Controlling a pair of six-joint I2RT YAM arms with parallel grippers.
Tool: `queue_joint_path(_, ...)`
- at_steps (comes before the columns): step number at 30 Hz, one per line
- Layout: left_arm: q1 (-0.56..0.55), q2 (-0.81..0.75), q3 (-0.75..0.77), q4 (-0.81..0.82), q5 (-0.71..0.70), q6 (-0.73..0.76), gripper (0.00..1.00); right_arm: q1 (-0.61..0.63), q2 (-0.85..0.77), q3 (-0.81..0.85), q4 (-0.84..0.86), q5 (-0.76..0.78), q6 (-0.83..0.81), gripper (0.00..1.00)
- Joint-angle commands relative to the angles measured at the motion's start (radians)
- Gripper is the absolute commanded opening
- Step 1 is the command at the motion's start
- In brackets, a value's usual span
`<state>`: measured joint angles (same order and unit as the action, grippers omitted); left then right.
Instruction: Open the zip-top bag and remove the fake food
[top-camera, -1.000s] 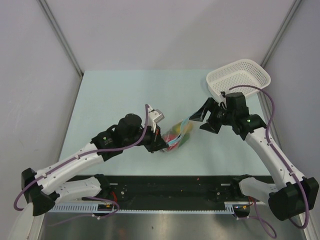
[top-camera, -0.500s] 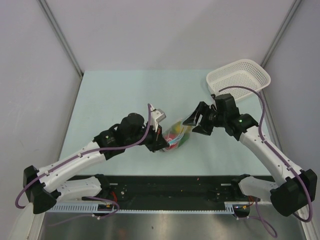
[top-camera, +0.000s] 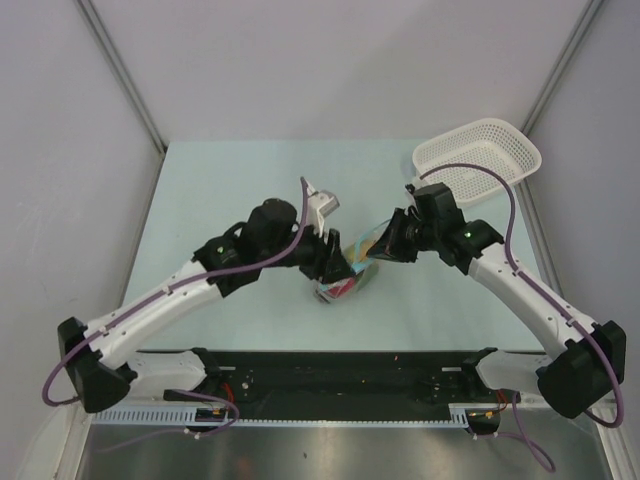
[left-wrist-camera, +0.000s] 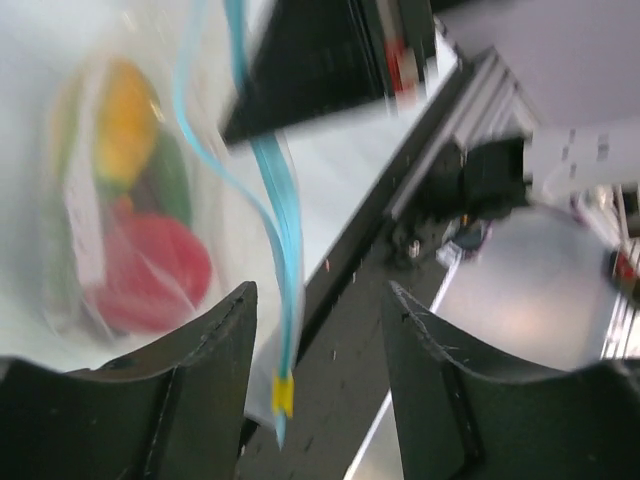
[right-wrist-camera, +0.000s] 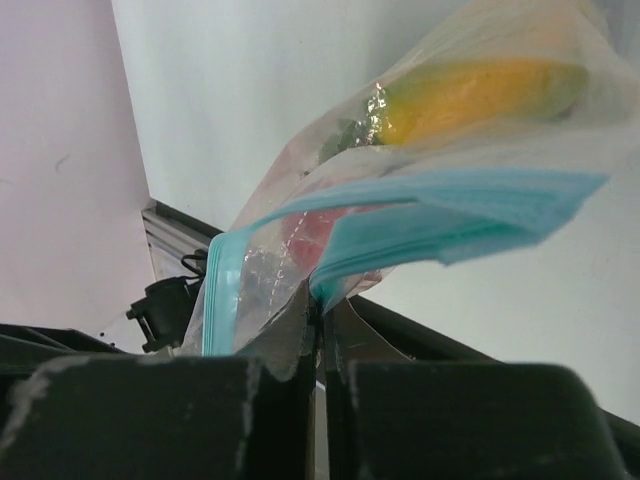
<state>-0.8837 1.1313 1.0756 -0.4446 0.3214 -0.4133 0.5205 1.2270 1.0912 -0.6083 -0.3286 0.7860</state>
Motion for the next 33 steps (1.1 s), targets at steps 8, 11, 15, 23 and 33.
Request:
queue_joint_path(8, 0.068, 0.430, 0.469, -0.254, -0.105, 0.017, 0.58, -0.002, -0.058, 0.036, 0.012, -0.018, -0.074, 0.00)
queue_joint_path(11, 0.068, 0.525, 0.546, -0.304, -0.122, 0.051, 0.54, -0.010, -0.061, 0.036, 0.013, -0.027, -0.083, 0.00)
queue_joint_path(15, 0.080, 0.576, 0.581, -0.328, -0.114, 0.096, 0.25, -0.033, -0.067, 0.027, 0.013, -0.047, -0.096, 0.00)
queue_joint_path(23, 0.199, 0.421, 0.598, -0.439, -0.191, 0.156, 0.00, -0.108, 0.038, 0.076, -0.108, -0.076, -0.315, 0.00)
queue_joint_path(33, 0.256, 0.323, 0.465, -0.395, -0.072, 0.068, 0.00, -0.040, 0.187, 0.229, -0.186, 0.029, -0.398, 0.32)
